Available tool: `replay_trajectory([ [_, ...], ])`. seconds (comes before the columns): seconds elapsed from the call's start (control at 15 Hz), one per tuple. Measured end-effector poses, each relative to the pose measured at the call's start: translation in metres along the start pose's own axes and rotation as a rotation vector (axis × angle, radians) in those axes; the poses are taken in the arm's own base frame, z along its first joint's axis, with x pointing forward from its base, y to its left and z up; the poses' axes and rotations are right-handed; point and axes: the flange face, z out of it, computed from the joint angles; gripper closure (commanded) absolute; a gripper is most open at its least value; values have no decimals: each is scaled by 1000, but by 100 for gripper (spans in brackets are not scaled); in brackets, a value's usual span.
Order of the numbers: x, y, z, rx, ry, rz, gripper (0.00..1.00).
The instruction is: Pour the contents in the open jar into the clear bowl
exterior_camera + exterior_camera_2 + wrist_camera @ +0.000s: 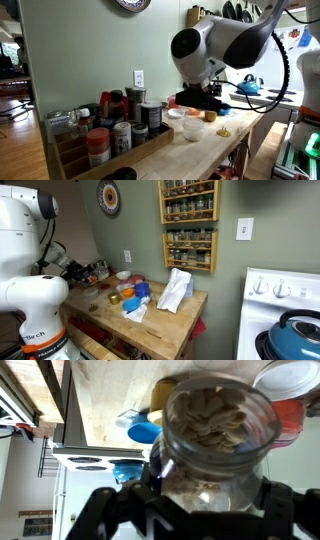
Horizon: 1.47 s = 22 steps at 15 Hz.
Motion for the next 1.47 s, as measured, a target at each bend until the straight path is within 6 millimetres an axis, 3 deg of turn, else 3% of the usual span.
replay_trajectory([
  [1.47, -14, -3, -8, 49, 68, -5, 39],
])
